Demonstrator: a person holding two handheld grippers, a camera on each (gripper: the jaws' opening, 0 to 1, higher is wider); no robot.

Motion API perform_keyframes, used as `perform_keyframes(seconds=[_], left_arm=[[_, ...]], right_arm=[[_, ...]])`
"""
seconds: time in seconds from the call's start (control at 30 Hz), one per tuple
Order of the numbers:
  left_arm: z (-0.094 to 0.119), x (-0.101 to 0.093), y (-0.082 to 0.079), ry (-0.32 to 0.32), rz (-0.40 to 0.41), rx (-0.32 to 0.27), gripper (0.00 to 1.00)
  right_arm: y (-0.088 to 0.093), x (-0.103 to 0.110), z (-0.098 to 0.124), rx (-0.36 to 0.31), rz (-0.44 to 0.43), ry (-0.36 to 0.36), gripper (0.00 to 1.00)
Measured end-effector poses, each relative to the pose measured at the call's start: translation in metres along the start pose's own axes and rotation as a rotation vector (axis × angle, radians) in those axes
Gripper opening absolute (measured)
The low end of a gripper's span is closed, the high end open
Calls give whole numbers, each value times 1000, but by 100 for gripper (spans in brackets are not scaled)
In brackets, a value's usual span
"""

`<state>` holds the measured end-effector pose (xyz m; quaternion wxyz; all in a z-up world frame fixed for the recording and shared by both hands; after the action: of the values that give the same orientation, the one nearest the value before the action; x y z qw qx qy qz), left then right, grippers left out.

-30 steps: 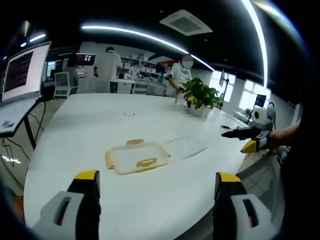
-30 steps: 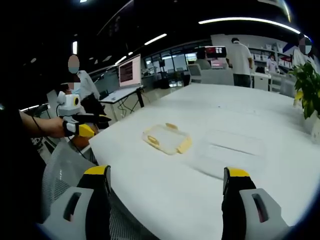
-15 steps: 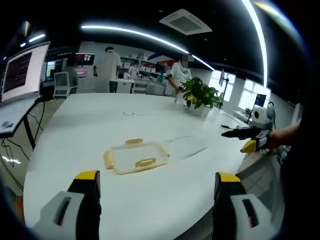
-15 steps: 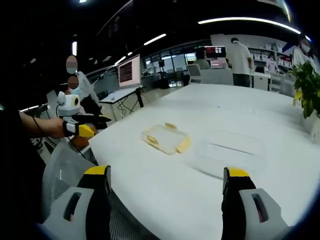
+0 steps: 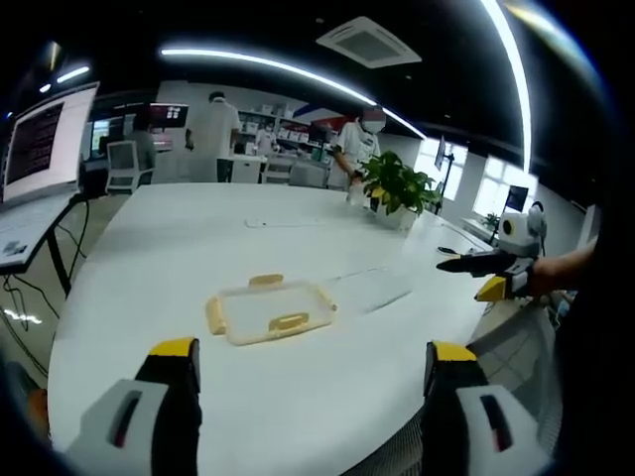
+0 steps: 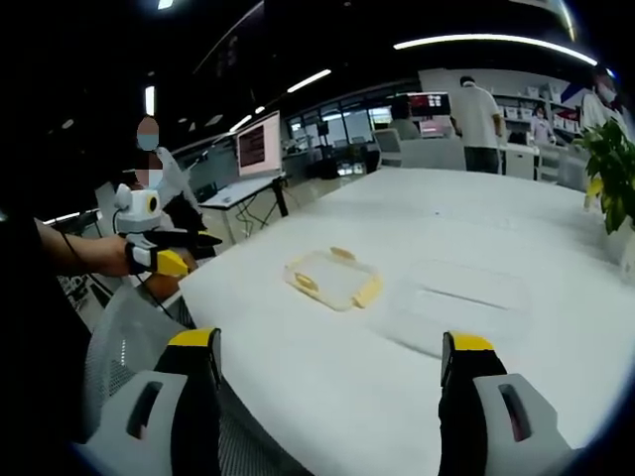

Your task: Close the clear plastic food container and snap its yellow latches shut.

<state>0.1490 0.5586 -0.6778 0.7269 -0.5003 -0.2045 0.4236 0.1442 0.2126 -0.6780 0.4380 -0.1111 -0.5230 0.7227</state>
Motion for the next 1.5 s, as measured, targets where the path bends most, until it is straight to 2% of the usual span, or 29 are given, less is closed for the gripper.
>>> perform_keyframes(seconds=[0.67,0.77,0.83,1.0,1.17,1.5], left_arm=[[-1,-1,-12,-16,7,-16,91],[-2,0,-12,-15,5,-9,94],[-3,2,-12,-35,-6,-4,98],[-4,6,-11,-18,-18,6,97],[-8,11,-8,11,3,14,99],[-17,22,-17,67,-35,38,99]], right_arm=[[-3,-4,-4,-13,-2,-18,89],[-5,-5,-3,-19,-6,-14,90],[-6,-5,-3,-22,-6,-15,90],[-8,-3,-6,-42,-8,-23,93],[-10,1,-12,-41,3,-34,95],[-22,8,-21,-49,32,-24,98]])
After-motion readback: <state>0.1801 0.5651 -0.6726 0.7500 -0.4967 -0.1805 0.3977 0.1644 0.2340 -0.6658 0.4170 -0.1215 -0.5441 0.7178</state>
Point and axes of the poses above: the point that each gripper's makers call its tool centre point, and the gripper's own axes: z roughly backward along the fingers, x roughly to its left, y roughly out of its underside, the point moved 9 cm from there along z, roughly backward along the fingers, and after that the axes turned 5 degrees about -z, right-handed, at the moved point
